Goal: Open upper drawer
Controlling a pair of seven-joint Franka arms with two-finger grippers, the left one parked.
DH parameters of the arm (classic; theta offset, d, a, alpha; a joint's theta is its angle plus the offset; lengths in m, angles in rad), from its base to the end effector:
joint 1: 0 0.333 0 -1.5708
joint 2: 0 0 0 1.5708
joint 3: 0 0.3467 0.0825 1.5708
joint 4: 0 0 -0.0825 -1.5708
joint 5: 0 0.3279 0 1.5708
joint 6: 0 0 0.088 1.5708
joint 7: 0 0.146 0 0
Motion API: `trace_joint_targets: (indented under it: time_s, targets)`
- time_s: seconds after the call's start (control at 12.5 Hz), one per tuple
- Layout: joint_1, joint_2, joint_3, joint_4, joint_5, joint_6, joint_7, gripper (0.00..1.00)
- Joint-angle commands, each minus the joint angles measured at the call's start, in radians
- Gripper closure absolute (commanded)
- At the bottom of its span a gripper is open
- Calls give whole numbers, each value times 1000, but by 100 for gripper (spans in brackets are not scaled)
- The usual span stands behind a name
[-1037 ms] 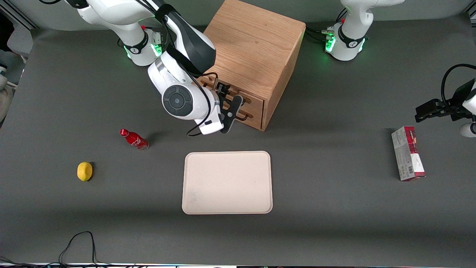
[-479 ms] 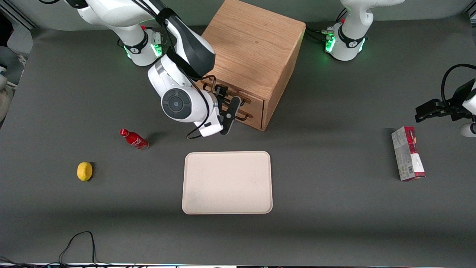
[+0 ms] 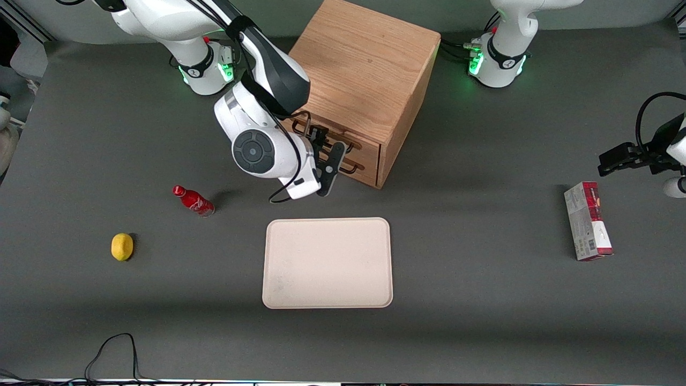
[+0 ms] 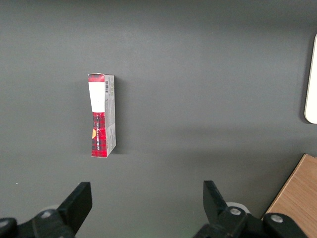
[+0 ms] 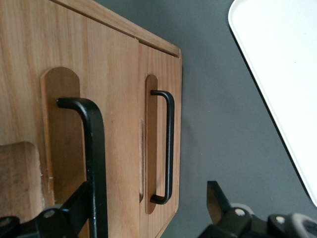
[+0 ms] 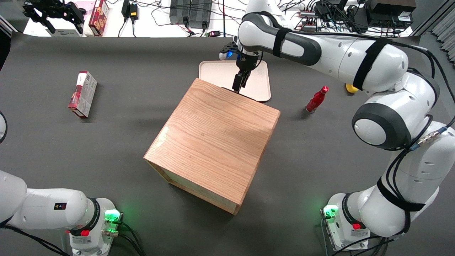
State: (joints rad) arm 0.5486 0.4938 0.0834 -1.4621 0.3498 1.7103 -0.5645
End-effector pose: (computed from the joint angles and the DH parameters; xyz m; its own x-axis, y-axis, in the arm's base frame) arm 0.4827 0.3987 0.3995 0.4497 0.8929 -0.0225 0.8002 -0.4139 -0.4340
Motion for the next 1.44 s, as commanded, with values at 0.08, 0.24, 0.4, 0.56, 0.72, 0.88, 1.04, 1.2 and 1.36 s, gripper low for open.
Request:
trace_joint_targets:
  time_s: [0.08, 0.24, 0.4, 0.56, 0.72, 0.88, 1.04, 1.2, 1.36]
  targets:
    - [-2, -31, -27, -34, 6, 26, -28, 0]
    - [-2, -31, -37, -26, 6, 34, -28, 0]
    - [-6, -31, -45, -26, 6, 40, -28, 0]
    - [-2, -34, -57, -24, -12, 41, -26, 0]
    - [-4, -35, -59, -23, -26, 66, -23, 0]
    - [-3, -35, -59, -23, -64, 96, -23, 0]
    - [-6, -34, -59, -20, -84, 110, -25, 0]
    - [-10, -27, -59, 2, -87, 110, -28, 0]
    - [-24, -24, -60, 3, -87, 110, -29, 0]
